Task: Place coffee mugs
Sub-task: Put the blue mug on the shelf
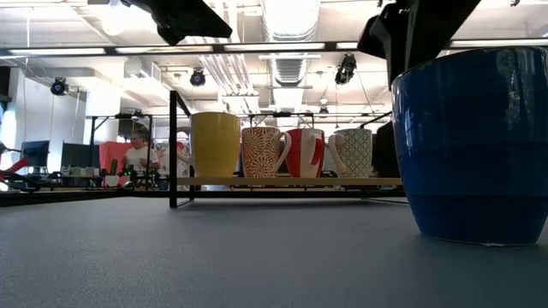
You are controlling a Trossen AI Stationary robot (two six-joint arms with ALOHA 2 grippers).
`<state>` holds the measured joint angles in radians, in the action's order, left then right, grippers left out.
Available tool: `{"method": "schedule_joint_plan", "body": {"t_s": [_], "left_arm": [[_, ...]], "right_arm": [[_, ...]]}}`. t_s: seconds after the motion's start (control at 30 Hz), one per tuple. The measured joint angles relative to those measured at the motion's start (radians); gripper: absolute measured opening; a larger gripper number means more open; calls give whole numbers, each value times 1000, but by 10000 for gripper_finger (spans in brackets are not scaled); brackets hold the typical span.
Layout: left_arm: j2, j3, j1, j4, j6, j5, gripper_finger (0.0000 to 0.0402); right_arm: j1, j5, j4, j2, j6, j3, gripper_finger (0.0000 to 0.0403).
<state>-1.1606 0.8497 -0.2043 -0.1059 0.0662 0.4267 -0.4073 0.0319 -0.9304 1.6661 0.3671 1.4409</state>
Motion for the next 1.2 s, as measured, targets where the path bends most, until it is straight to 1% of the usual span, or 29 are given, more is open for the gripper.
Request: {"method": "schedule_joint_plan", "body": {"t_s": [0.17, 0.33, 0.53, 0.63, 0.8, 0.83, 1.0, 1.13, 1.2], "left_arm": [[0, 0, 0, 0, -10, 0, 0], [0, -1, 0, -1, -12, 0, 0], [0, -1, 0, -1, -12, 0, 0], [0, -1, 0, 0, -12, 0, 0], [0, -2, 0, 0, -13, 0, 0], [0, -2, 0, 0, -13, 0, 0], [0, -2, 0, 0, -22, 0, 0], [0, -2, 0, 1, -23, 0, 0], [0, -2, 0, 2, -24, 0, 0]], "right_arm": [[-1, 21, 1, 9, -27, -1, 113], [-1, 20, 0, 42, -37, -2, 110], [-1, -6, 5, 68, -36, -3, 111], [-1, -7, 10, 69, -23, -3, 93], [-1, -18, 7, 64, -13, -3, 24], [-1, -21, 11, 64, -2, -4, 18], [25, -76, 21, 60, 51, -4, 13], [70, -83, 21, 38, 60, -1, 13], [97, -67, 24, 18, 48, 2, 13]]}}
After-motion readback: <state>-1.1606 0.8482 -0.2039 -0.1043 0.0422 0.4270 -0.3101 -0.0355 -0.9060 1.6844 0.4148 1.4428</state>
